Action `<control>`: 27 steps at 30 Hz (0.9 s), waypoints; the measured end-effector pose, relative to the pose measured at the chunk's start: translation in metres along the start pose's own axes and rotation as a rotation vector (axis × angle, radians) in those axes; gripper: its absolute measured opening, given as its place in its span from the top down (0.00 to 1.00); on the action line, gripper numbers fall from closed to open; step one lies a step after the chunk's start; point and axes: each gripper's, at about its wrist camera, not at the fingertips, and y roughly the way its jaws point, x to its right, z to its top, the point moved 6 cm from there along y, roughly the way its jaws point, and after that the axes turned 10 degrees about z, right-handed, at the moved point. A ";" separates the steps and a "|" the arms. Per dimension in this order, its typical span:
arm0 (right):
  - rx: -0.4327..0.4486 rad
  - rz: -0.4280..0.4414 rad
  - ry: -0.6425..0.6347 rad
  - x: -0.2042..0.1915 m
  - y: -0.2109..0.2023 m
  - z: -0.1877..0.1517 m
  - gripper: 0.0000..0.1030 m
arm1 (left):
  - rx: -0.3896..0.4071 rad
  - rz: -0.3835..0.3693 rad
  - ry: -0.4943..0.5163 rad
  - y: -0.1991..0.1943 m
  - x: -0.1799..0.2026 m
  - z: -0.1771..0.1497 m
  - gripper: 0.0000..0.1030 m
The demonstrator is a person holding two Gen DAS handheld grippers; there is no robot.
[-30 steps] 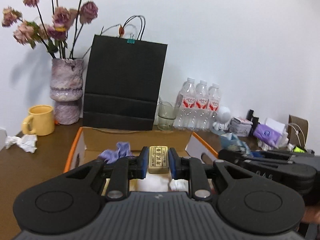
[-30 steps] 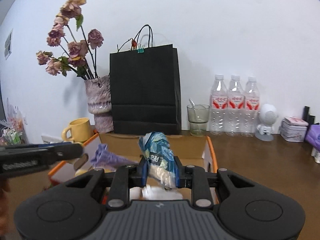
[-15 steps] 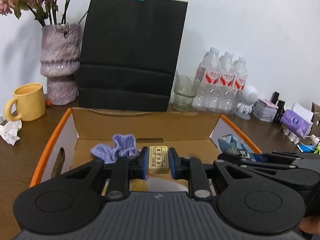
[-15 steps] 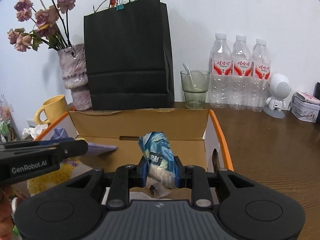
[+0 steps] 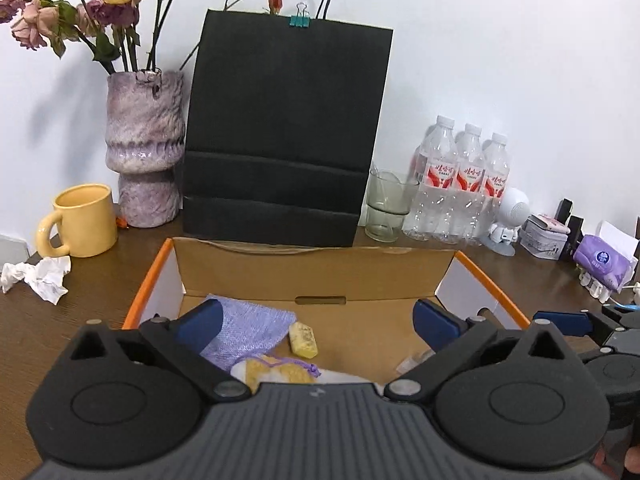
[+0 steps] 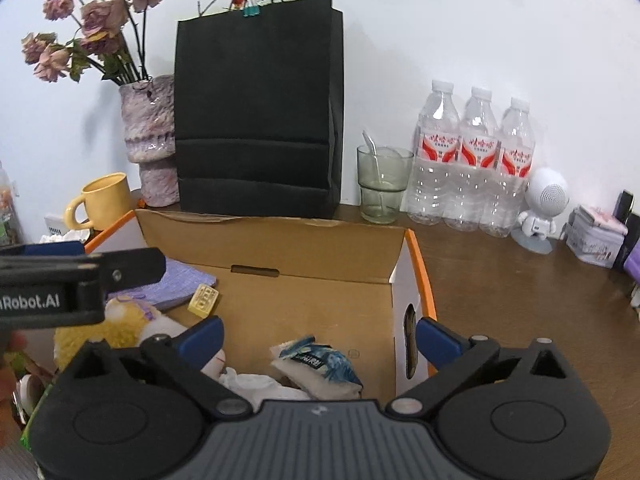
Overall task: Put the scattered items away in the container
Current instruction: 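Carry snack bag and soap bar into the box and release both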
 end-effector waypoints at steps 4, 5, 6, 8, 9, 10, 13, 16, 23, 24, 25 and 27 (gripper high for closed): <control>0.007 -0.003 -0.007 -0.003 -0.002 0.002 0.00 | 0.000 0.003 -0.002 -0.001 0.000 0.001 0.00; 0.008 -0.006 -0.008 -0.003 -0.002 0.002 0.00 | -0.002 0.005 -0.004 -0.001 0.000 0.002 0.00; 0.011 -0.008 -0.008 -0.003 -0.003 0.002 0.00 | -0.005 0.006 -0.006 0.000 -0.001 0.002 0.00; 0.010 -0.011 -0.003 -0.002 -0.002 0.002 0.00 | -0.008 0.006 -0.010 0.000 -0.002 0.002 0.00; 0.007 -0.011 -0.002 -0.002 -0.002 0.002 0.00 | -0.009 0.006 -0.010 -0.001 -0.002 0.002 0.00; 0.004 -0.010 -0.001 -0.002 -0.001 0.001 0.00 | -0.009 0.007 -0.009 -0.001 -0.002 0.002 0.00; 0.004 -0.009 0.002 -0.002 -0.001 0.001 0.00 | -0.011 0.004 0.001 -0.001 0.001 0.001 0.00; 0.008 -0.008 0.002 -0.002 -0.002 0.001 0.00 | -0.010 0.001 0.011 -0.002 0.003 -0.001 0.00; 0.009 -0.009 0.003 -0.002 -0.002 0.001 0.00 | -0.016 0.003 0.010 -0.001 0.003 -0.001 0.00; 0.009 -0.009 0.003 -0.002 -0.001 0.001 0.00 | -0.016 0.003 0.011 -0.001 0.003 -0.001 0.00; 0.008 -0.010 0.002 -0.002 -0.001 0.001 0.00 | -0.016 0.003 0.012 -0.001 0.003 -0.001 0.00; 0.008 -0.009 0.002 -0.002 -0.002 0.001 0.00 | -0.015 0.001 0.015 -0.002 0.004 -0.001 0.00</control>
